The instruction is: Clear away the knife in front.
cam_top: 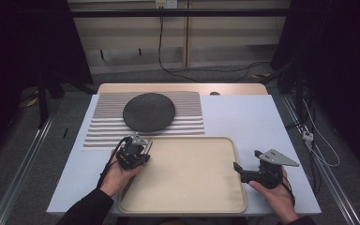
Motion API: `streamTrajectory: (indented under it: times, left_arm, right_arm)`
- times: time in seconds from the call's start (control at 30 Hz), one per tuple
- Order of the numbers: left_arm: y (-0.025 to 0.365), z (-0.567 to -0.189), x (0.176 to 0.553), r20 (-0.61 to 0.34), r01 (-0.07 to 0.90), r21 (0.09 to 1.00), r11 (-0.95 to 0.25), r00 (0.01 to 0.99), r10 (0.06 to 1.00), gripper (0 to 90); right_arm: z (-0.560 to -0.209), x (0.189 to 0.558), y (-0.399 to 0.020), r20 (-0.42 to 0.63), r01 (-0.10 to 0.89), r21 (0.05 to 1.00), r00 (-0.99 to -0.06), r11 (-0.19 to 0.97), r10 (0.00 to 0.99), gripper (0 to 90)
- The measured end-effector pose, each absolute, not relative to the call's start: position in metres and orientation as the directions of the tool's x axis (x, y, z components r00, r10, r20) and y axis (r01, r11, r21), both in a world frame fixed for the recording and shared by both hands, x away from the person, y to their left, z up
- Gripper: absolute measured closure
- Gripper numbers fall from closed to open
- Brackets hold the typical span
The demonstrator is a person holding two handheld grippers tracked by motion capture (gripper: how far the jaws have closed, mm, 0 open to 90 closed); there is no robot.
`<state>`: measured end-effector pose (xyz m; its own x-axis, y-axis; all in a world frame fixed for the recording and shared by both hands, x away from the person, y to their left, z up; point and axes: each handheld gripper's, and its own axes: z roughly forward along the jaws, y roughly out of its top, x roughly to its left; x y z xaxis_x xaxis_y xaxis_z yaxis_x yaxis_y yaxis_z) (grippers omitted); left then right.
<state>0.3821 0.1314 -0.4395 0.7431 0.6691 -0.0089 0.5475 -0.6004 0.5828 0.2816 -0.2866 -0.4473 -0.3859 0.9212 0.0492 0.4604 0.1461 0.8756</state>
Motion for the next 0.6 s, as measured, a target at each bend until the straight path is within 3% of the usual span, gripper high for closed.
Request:
streamTrajectory:
  times: [0.6]
  left_arm:
    - [0.145, -0.439, 0.379, 0.002, 0.552, 0.576, -0.602, 0.736, 0.677, 90.0]
  right_arm:
    - [-0.448, 0.283, -0.286, 0.051, 0.464, 0.873, -0.387, 0.147, 0.921, 6.6]
